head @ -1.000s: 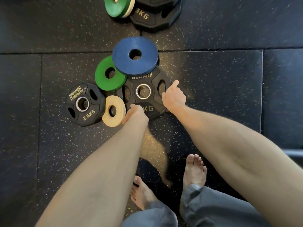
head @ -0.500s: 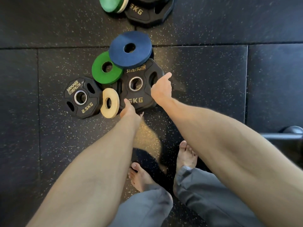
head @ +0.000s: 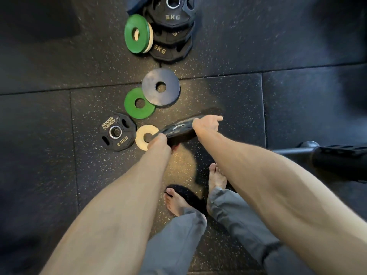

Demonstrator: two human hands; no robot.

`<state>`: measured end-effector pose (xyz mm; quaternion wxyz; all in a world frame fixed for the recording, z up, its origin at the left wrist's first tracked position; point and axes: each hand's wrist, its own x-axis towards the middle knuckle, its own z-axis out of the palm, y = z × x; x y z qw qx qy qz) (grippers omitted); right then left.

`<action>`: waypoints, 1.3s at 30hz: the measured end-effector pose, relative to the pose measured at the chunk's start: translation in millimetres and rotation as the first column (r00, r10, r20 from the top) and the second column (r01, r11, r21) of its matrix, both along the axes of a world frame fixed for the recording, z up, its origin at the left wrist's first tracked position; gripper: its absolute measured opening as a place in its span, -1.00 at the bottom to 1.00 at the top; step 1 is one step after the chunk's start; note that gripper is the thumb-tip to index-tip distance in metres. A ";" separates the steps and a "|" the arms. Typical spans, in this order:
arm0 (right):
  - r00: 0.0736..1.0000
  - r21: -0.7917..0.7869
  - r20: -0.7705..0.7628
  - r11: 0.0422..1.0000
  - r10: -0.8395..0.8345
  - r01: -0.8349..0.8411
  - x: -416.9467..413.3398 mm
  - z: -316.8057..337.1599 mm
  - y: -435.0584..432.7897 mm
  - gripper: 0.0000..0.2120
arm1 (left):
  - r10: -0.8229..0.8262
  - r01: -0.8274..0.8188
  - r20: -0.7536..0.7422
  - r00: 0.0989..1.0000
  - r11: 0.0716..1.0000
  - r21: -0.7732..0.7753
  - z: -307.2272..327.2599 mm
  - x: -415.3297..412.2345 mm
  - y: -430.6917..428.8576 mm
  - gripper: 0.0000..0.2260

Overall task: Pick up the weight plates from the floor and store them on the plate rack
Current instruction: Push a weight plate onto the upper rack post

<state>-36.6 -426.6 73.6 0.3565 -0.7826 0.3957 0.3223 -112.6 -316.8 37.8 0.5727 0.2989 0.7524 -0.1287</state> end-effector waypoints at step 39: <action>0.168 0.311 0.925 0.934 -0.340 0.174 -200.4 692.2 -146.0 -0.52 | -0.574 0.510 0.692 0.438 0.792 0.335 697.1 -10.8 -84.6 -0.19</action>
